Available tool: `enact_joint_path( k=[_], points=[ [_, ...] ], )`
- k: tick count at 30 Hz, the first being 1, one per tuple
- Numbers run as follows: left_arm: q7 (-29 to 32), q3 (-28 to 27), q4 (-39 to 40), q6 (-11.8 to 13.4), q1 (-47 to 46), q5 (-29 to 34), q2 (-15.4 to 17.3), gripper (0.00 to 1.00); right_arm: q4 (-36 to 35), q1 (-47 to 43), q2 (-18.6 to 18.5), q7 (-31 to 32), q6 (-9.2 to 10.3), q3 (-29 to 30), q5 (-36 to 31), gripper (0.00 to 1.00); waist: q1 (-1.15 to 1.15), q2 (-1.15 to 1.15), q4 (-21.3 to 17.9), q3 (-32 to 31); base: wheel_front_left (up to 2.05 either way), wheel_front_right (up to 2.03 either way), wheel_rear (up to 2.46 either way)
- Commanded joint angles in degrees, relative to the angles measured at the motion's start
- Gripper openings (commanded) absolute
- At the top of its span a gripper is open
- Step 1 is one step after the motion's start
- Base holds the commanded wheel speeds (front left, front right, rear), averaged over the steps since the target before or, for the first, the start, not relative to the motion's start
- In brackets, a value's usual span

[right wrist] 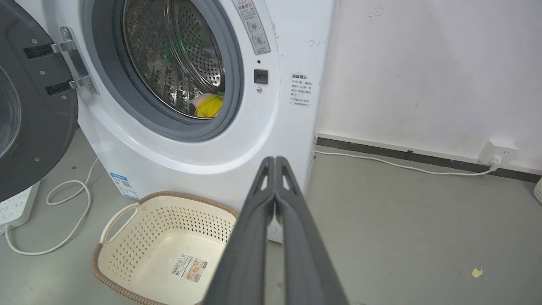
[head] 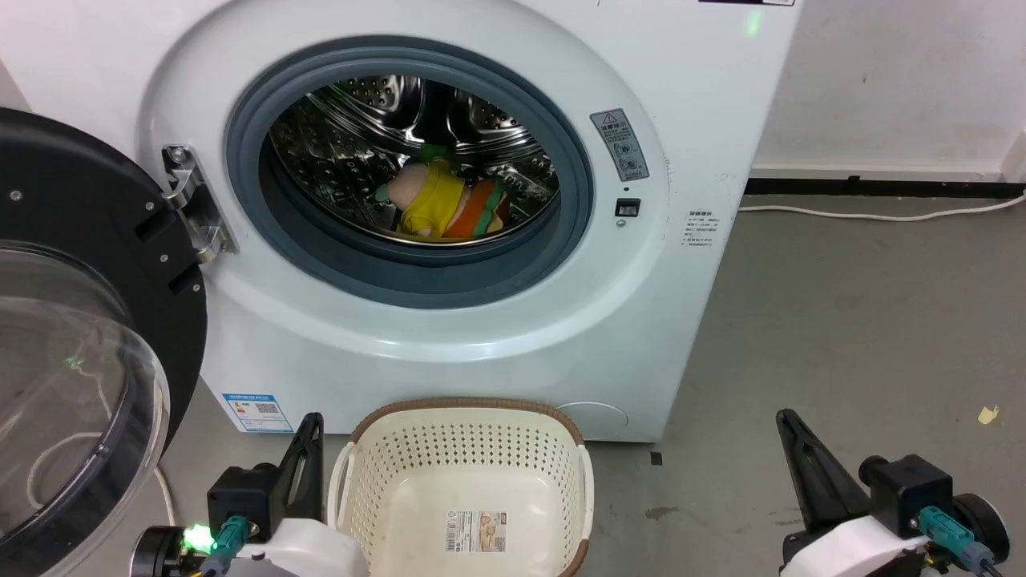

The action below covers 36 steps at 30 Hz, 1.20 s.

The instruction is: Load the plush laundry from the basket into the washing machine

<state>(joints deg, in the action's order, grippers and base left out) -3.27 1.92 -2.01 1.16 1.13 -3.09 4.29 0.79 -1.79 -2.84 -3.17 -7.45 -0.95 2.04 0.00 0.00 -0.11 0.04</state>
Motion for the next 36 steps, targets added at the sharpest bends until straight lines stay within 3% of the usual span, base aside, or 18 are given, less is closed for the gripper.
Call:
enact_joint_path(
  k=[1, 36],
  points=[
    [0.46, -0.40, 0.47, -0.22, -0.80, 0.75, -0.36, 0.00, -0.39, 0.71, -0.03, 0.34, -0.03, 0.22, -0.48, 0.00, 0.00, 0.00, 0.01, 0.00, 0.00, 0.00, 0.00],
    [3.27, -1.92, 2.01, -1.16, -1.13, 3.09, -1.41, 0.00, -0.79, 1.79, -0.04, 3.17, -0.03, 0.95, -2.04, 0.00, 0.00, 0.00, 0.11, -0.04, 0.00, 0.00, 0.00]
  ],
)
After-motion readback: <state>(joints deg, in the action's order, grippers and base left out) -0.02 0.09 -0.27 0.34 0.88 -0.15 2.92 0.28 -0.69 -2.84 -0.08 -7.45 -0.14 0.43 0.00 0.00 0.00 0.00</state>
